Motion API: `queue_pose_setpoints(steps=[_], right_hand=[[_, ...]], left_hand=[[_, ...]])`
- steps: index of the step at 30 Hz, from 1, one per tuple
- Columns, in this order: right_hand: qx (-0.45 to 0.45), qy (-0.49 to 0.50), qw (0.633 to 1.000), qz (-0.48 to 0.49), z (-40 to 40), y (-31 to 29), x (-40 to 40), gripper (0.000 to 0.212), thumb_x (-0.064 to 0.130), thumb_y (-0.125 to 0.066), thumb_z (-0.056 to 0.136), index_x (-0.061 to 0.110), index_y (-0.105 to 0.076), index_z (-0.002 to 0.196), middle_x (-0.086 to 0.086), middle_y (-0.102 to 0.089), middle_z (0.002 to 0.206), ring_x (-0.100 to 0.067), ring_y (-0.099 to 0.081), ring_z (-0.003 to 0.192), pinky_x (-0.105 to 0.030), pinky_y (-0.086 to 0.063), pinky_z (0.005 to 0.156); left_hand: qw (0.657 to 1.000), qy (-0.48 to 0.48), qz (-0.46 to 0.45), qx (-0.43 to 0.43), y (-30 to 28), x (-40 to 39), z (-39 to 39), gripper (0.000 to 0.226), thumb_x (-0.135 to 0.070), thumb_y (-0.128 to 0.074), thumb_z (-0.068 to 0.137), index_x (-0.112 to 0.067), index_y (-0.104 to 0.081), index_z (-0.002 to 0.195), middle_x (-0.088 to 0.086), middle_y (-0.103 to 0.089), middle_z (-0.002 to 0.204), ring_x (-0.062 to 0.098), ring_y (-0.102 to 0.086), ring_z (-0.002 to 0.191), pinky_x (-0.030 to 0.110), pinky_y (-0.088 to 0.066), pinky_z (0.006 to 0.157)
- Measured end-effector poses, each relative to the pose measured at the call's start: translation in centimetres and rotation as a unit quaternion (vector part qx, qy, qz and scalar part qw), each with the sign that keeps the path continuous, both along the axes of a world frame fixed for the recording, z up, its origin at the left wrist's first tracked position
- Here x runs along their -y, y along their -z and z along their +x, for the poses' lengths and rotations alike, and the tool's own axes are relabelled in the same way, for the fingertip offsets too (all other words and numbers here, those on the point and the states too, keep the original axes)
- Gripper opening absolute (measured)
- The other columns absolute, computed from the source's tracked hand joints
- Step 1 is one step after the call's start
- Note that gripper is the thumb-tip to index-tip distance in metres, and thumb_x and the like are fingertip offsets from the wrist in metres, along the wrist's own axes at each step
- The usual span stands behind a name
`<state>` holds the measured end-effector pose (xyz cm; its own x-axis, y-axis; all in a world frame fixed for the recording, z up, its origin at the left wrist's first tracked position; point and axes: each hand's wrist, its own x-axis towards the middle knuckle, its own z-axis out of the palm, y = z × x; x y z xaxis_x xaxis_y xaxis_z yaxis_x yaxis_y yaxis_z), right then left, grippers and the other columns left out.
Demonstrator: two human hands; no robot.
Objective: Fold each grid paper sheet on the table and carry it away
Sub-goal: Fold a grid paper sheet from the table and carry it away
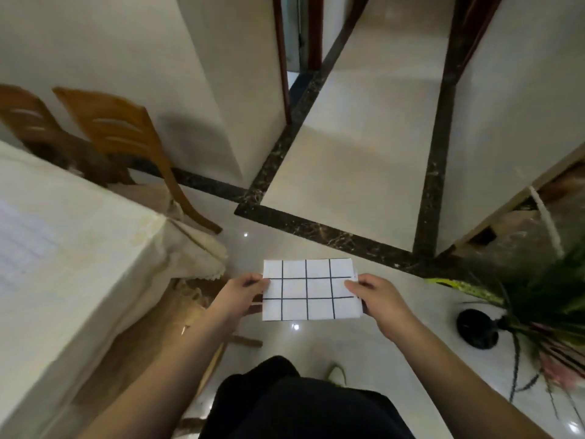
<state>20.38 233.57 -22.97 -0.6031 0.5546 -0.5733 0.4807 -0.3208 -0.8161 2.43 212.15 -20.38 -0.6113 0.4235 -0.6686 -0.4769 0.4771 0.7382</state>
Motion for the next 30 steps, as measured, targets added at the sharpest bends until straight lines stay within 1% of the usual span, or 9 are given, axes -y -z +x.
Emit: queue_pose_setpoints(steps=[3, 7, 11, 13, 16, 18, 25, 28, 30], right_hand=[[-0.005, -0.031, 0.999, -0.006, -3.7, 0.1, -1.4, 0.006, 0.026, -0.069, 0.087, 0.021, -0.072, 0.087, 0.005, -0.075, 0.081, -0.010, -0.072, 0.073, -0.018, -0.054, 0.055], [-0.001, -0.076, 0.997, -0.009, -9.0, 0.9, -2.8, 0.008, 0.020, -0.068, 0.088, 0.013, -0.071, 0.089, -0.004, -0.075, 0.083, -0.018, -0.073, 0.077, -0.025, -0.056, 0.061], [0.004, -0.115, 0.993, 0.003, -14.7, 1.3, -3.8, 0.009, 0.020, -0.067, 0.089, 0.013, -0.071, 0.091, -0.006, -0.075, 0.087, -0.021, -0.073, 0.081, -0.035, -0.060, 0.071], [0.016, -0.143, 0.989, 0.016, -17.9, 1.1, -4.4, 0.011, 0.024, -0.067, 0.089, 0.014, -0.070, 0.093, -0.007, -0.075, 0.089, -0.023, -0.072, 0.084, -0.039, -0.060, 0.075], [0.015, -0.186, 0.982, 0.014, -22.4, 0.7, -4.9, 0.007, 0.020, -0.066, 0.090, 0.015, -0.071, 0.093, -0.001, -0.076, 0.088, -0.016, -0.073, 0.080, -0.023, -0.056, 0.058], [0.012, -0.207, 0.978, 0.016, -25.3, 0.2, -4.9, 0.006, 0.018, -0.065, 0.091, 0.018, -0.071, 0.092, 0.002, -0.076, 0.088, -0.013, -0.073, 0.080, -0.018, -0.054, 0.058], [0.010, -0.273, 0.962, 0.026, -34.7, 0.0, -4.0, 0.006, 0.019, -0.066, 0.090, 0.020, -0.071, 0.093, 0.003, -0.076, 0.091, -0.015, -0.072, 0.085, -0.030, -0.057, 0.073], [0.021, -0.326, 0.945, 0.029, -39.2, 0.4, -3.5, 0.006, 0.016, -0.067, 0.090, 0.020, -0.070, 0.093, -0.001, -0.076, 0.094, -0.019, -0.071, 0.089, -0.035, -0.056, 0.079], [0.025, -0.362, 0.931, 0.032, -42.5, 0.7, -3.2, 0.008, 0.015, -0.067, 0.089, 0.021, -0.069, 0.094, -0.002, -0.075, 0.095, -0.017, -0.071, 0.088, -0.030, -0.056, 0.073]], left_hand=[[0.999, -0.041, -0.007, -0.002, 0.6, -0.4, -2.2, 0.022, -0.024, -0.065, 0.092, -0.004, -0.066, 0.102, 0.014, -0.073, 0.099, 0.026, -0.072, 0.088, 0.038, -0.059, 0.076], [0.997, -0.078, 0.000, 0.005, 1.7, -1.1, -5.9, 0.023, -0.023, -0.065, 0.091, -0.004, -0.065, 0.104, 0.014, -0.073, 0.100, 0.028, -0.071, 0.091, 0.036, -0.058, 0.077], [0.993, -0.116, -0.007, 0.005, 2.9, -1.6, -10.6, 0.017, -0.024, -0.067, 0.091, -0.010, -0.068, 0.100, 0.007, -0.075, 0.093, 0.018, -0.073, 0.081, 0.026, -0.055, 0.063], [0.992, -0.122, 0.005, 0.016, 3.3, -1.5, -13.2, 0.016, -0.022, -0.068, 0.090, -0.011, -0.069, 0.101, 0.007, -0.075, 0.095, 0.019, -0.073, 0.084, 0.028, -0.056, 0.068], [0.989, -0.143, 0.024, 0.020, 3.5, -0.8, -16.8, 0.018, -0.018, -0.068, 0.090, -0.009, -0.068, 0.105, 0.008, -0.075, 0.096, 0.021, -0.072, 0.087, 0.028, -0.056, 0.069], [0.986, -0.158, 0.039, 0.023, 3.3, -0.4, -18.7, 0.017, -0.015, -0.067, 0.090, -0.007, -0.068, 0.105, 0.009, -0.075, 0.095, 0.020, -0.073, 0.084, 0.025, -0.055, 0.065], [0.974, -0.221, 0.049, 0.004, 2.7, 1.6, -23.9, 0.004, -0.014, -0.065, 0.091, -0.010, -0.067, 0.092, 0.004, -0.073, 0.082, 0.011, -0.069, 0.068, 0.019, -0.051, 0.053], [0.969, -0.244, 0.036, 0.013, 3.6, 2.7, -25.4, 0.012, -0.017, -0.065, 0.091, -0.011, -0.068, 0.101, 0.005, -0.076, 0.092, 0.014, -0.072, 0.079, 0.022, -0.053, 0.061], [0.960, -0.277, 0.031, 0.028, 4.4, 3.3, -26.5, 0.017, -0.016, -0.065, 0.092, -0.006, -0.066, 0.106, 0.010, -0.075, 0.098, 0.020, -0.072, 0.085, 0.026, -0.055, 0.066]])
